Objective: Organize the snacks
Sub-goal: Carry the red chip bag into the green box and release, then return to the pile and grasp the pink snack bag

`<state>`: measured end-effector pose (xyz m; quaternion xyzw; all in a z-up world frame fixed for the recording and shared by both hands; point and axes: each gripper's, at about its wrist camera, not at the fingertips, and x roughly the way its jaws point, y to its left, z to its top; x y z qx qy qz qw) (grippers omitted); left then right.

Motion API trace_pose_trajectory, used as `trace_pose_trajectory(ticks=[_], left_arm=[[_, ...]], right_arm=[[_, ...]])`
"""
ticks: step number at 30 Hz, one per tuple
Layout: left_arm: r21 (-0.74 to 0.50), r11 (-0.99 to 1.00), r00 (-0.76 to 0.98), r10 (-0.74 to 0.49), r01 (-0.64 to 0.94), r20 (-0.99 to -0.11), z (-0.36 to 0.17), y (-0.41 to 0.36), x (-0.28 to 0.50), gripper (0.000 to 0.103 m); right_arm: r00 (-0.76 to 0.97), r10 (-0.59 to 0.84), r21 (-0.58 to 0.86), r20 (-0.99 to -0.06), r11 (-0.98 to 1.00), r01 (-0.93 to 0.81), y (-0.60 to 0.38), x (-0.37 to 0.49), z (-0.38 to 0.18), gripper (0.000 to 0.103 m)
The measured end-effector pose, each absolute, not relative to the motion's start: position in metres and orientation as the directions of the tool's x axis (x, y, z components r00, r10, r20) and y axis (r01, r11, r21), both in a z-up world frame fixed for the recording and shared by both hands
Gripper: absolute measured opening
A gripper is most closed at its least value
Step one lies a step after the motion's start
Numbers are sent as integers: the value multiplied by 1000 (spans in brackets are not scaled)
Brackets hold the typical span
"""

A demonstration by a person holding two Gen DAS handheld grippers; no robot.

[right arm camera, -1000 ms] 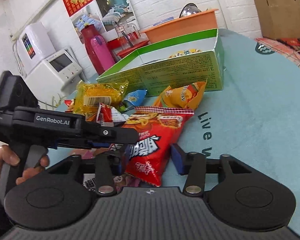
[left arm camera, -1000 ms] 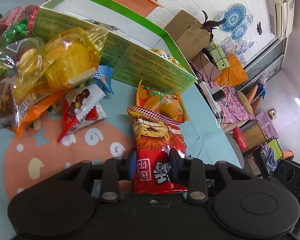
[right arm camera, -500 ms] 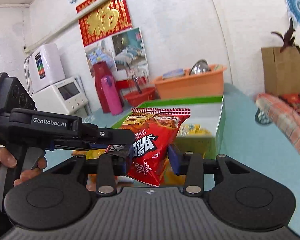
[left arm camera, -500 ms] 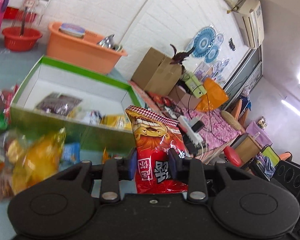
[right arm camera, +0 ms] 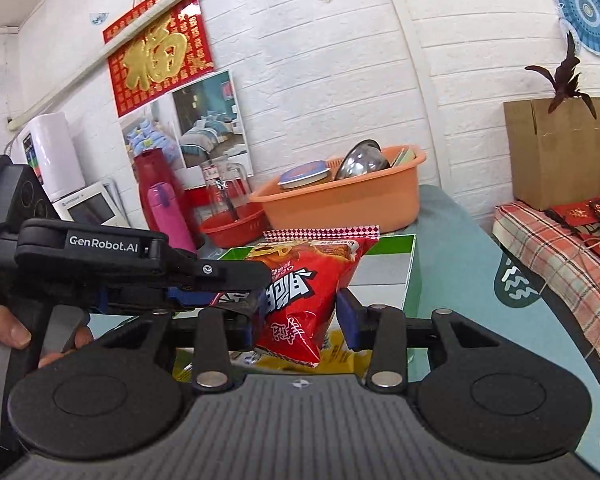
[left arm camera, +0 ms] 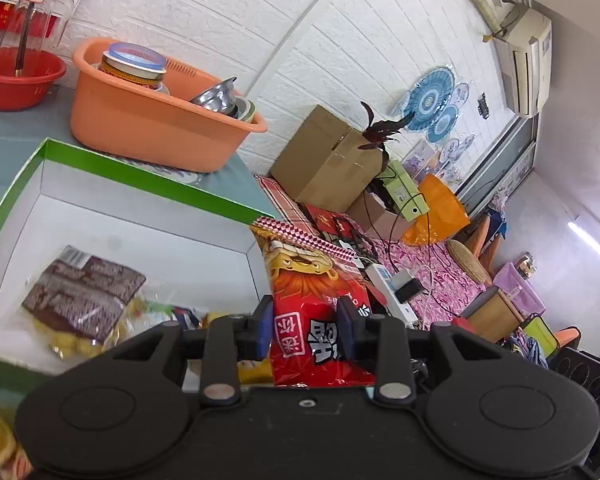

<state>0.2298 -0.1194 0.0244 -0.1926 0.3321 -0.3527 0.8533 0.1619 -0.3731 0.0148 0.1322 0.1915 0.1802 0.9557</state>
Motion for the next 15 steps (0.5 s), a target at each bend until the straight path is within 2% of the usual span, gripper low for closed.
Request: trace_pose_trajectory(ticks=[10, 12, 13, 14, 15], left_arm=[[-557, 713, 515, -697, 425, -500, -1, -130, 274, 34], [-545, 734, 523, -676, 406, -520, -6, -130, 278, 67], [-539, 745, 532, -663, 394, -527, -7, -129, 278, 103], [-535, 752, 540, -654, 385, -530, -7, -127, 277, 103], [-531, 757, 551, -647, 381, -527, -6, -125, 274, 103]], right_arm=[[853, 364, 262, -373, 924, -280, -369, 198, -8, 65], [853, 353, 240, -384, 930, -277, -367, 201, -14, 70], [857, 345, 228, -383, 934, -274, -367, 200, -15, 74], [863, 333, 217, -381, 939, -267, -367, 198, -15, 91], [869, 325, 211, -374, 942, -262, -369, 195, -14, 103]])
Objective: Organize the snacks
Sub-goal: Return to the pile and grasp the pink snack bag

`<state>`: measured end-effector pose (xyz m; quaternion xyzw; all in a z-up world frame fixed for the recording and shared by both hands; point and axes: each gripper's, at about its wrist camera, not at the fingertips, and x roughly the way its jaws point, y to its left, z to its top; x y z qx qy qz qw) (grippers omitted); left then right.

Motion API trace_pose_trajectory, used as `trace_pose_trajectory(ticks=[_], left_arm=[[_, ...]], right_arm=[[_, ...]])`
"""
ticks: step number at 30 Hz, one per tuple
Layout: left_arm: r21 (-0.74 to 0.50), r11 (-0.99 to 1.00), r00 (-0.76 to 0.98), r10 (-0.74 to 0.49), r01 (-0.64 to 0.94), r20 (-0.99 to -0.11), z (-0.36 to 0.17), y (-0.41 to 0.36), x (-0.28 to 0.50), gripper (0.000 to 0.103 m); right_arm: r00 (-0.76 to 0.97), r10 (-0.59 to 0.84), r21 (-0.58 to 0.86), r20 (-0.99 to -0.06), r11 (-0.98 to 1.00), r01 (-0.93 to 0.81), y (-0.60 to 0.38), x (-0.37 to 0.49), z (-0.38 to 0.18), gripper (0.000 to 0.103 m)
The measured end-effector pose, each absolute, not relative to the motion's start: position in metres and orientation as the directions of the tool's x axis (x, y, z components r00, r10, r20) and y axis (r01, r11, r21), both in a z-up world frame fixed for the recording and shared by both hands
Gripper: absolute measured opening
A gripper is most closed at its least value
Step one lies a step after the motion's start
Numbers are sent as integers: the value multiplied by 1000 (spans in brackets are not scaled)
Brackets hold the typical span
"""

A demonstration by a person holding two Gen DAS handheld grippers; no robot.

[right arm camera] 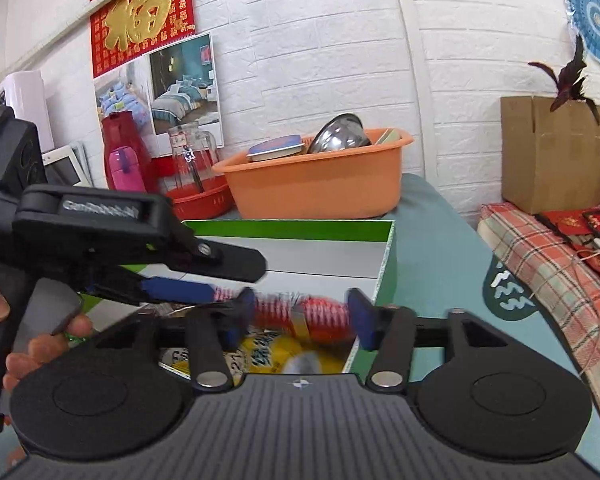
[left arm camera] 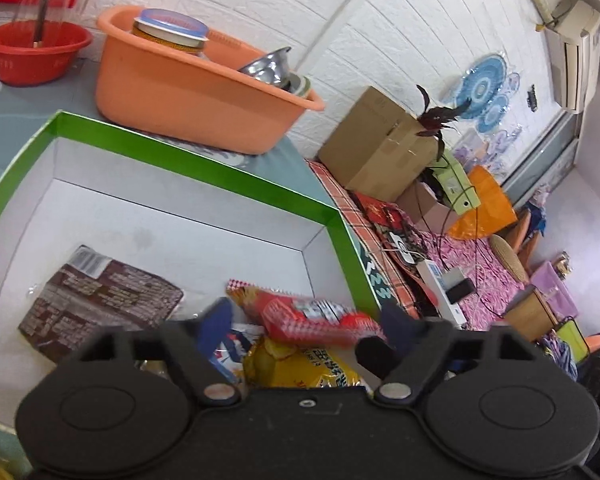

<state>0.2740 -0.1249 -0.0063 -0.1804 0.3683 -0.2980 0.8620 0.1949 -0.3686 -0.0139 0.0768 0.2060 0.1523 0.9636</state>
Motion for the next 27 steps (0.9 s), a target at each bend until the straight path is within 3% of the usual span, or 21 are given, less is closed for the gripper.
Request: trace_pose_trajectory(ticks=[6, 15, 22, 27], left_arm=[[-508, 747, 557, -662, 429, -502, 16, -120, 250, 103], [-431, 740, 591, -672, 517, -445, 57, -97, 162, 103], [-422, 714, 545, -699, 558, -463, 40, -73, 96, 103], [-455, 719, 478, -692, 525, -541, -2, -63, 62, 103]], right_arm=[[882, 346, 231, -320, 931, -281, -371, 169, 9, 103], [889, 393, 133, -237, 919, -371, -359, 87, 45, 103], [811, 495, 167, -314, 869, -465, -358, 32, 30, 103], [721, 547, 222, -424, 835, -503, -350, 11, 2, 103]])
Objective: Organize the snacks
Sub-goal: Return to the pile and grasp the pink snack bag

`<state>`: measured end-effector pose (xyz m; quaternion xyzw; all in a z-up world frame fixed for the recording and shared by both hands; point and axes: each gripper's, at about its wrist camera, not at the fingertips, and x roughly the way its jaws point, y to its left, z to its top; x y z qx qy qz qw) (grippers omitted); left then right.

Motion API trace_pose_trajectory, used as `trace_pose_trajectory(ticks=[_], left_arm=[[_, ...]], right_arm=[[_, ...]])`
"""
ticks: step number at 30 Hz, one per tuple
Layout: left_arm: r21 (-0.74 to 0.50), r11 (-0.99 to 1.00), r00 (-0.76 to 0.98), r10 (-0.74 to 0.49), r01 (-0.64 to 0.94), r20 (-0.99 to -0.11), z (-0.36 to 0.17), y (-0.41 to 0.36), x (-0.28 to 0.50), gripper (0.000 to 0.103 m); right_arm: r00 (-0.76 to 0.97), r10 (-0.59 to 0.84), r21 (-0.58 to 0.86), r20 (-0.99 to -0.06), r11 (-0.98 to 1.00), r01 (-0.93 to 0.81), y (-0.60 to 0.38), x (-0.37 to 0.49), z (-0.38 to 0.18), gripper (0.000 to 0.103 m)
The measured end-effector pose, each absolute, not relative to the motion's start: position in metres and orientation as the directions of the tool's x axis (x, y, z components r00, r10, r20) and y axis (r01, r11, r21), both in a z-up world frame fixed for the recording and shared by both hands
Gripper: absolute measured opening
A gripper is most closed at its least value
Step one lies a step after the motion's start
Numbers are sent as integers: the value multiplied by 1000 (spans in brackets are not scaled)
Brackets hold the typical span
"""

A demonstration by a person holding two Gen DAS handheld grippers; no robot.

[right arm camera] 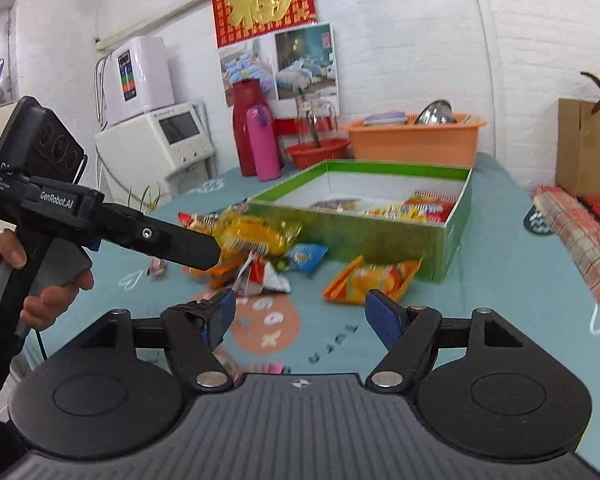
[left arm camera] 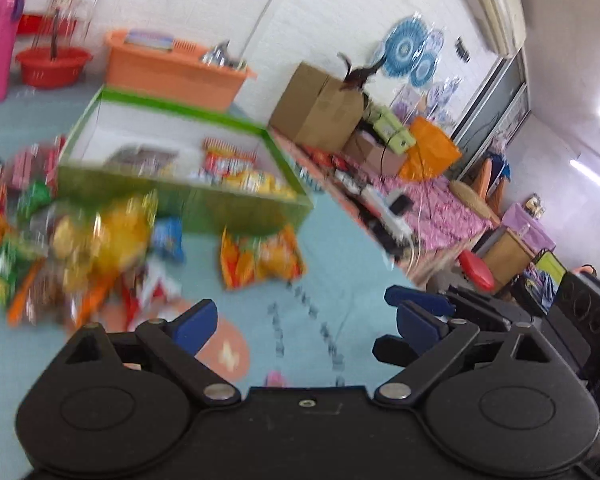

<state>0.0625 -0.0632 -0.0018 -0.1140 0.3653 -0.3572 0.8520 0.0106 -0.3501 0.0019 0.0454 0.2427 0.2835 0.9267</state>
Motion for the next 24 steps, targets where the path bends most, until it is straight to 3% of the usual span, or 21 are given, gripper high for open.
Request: trace_pose_trajectory(ticks=[10, 11, 14, 15, 24], left_arm=[[-610, 677, 426, -735, 412, -528, -40, -43, 42, 103], [-610, 677, 425, -735, 413, -528, -40, -45, 42, 103], [-596, 684, 429, -728, 419, -534, -43, -47, 40, 103], [-589, 692, 434, -721, 417, -540, -45, -47, 41, 103], [-620, 690, 437, -721, 375, -538, -59, -43, 53, 101]], right_arm=[[578, 606, 241, -547, 775, -585, -316, -12, -41, 103], [576, 607, 236, -548, 772, -590, -312, -11, -43, 98], [572, 603, 250, -556, 778, -577, -304, -4, -48, 67], [575, 606, 252, -551, 777, -577, -303, -3, -48, 65], [588, 607, 274, -535, 783, -558, -302, -4, -48, 69]])
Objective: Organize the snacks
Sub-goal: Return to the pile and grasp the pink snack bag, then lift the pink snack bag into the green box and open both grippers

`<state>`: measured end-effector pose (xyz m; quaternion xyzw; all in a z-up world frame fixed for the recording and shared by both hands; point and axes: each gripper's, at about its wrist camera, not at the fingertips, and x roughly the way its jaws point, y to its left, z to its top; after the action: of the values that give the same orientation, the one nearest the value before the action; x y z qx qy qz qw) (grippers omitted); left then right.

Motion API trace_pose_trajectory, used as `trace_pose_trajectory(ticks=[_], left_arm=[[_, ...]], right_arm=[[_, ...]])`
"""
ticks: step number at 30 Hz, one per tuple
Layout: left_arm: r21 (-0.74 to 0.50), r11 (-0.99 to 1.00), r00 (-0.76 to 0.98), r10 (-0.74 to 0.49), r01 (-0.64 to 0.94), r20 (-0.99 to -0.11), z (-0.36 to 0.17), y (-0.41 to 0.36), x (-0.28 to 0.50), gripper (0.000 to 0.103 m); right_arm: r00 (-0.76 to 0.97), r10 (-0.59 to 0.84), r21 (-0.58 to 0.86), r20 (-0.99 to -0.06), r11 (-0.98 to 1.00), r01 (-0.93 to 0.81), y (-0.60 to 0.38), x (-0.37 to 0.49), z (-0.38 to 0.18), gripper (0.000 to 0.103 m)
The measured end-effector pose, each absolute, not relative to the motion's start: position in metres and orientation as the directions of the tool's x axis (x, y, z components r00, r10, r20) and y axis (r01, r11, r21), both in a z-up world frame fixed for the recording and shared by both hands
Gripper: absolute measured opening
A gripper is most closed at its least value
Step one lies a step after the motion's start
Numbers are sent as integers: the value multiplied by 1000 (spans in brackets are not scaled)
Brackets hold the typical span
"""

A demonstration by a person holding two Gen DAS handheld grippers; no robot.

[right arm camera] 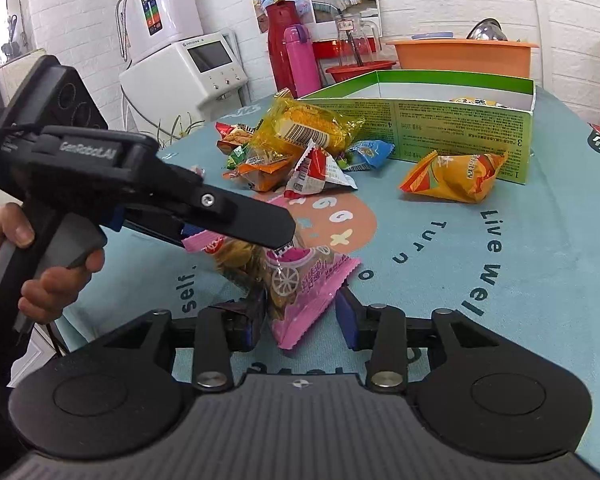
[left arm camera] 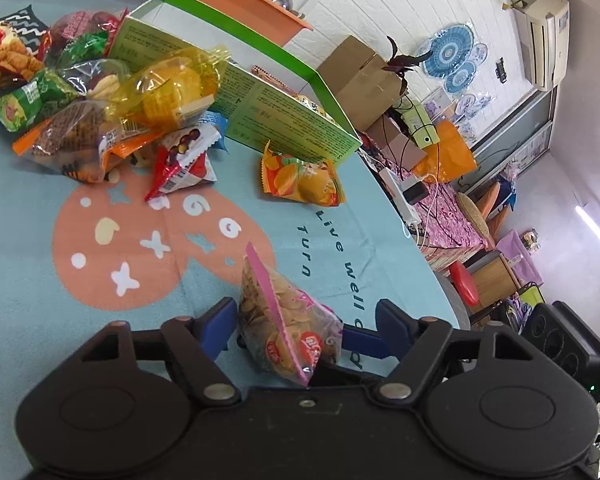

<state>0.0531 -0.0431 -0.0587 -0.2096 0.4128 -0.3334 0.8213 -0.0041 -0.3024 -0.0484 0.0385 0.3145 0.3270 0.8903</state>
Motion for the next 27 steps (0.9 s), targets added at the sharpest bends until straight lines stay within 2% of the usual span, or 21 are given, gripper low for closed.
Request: trace_pose_trajectory(ticks=[2, 3, 5, 8, 9, 10, 12, 13, 18, 27], left_arm=[[-624, 687, 429, -724, 372, -540, -60, -43, 56, 86], [-626, 685, 425, -725, 372, -542, -61, -43, 56, 84], [-626, 690, 423, -721, 364, -549, -64, -42, 56, 72], [-630, 689, 424, -721, 358, -548, -65, -39, 55, 71], [-625, 692, 430, -719, 361, -547, -65, -39, 54, 70], [-622, 693, 433, -718, 365, -545, -64, -39, 54, 64], [-603, 704, 446, -708, 376, -548, -60, -41, 52, 59], [-597, 703, 449, -709, 386, -544, -57, -43, 51, 48], [-569, 697, 472, -715, 436, -516, -38, -52, 58, 49], [-505, 681, 547, -730, 530, -410, 17, -68, 94, 49]], right_arm=[[590, 605, 275, -535, 785, -555, -303, -4, -48, 69], [592, 603, 274, -535, 787, -553, -303, -4, -48, 69], [595, 598, 266, -537, 790, -553, -300, -2, -48, 71], [601, 594, 248, -534, 790, -560, -297, -2, -49, 72], [604, 592, 243, -533, 791, -562, -296, -2, -49, 70], [605, 592, 239, -532, 791, -564, -296, -2, -49, 69], [608, 590, 238, -531, 792, -562, -295, 0, -48, 65], [612, 588, 238, -529, 795, -559, -295, 0, -47, 63], [657, 579, 201, -484, 804, -560, -300, 2, -30, 54], [774, 533, 120, -342, 842, -526, -311, 35, 9, 52]])
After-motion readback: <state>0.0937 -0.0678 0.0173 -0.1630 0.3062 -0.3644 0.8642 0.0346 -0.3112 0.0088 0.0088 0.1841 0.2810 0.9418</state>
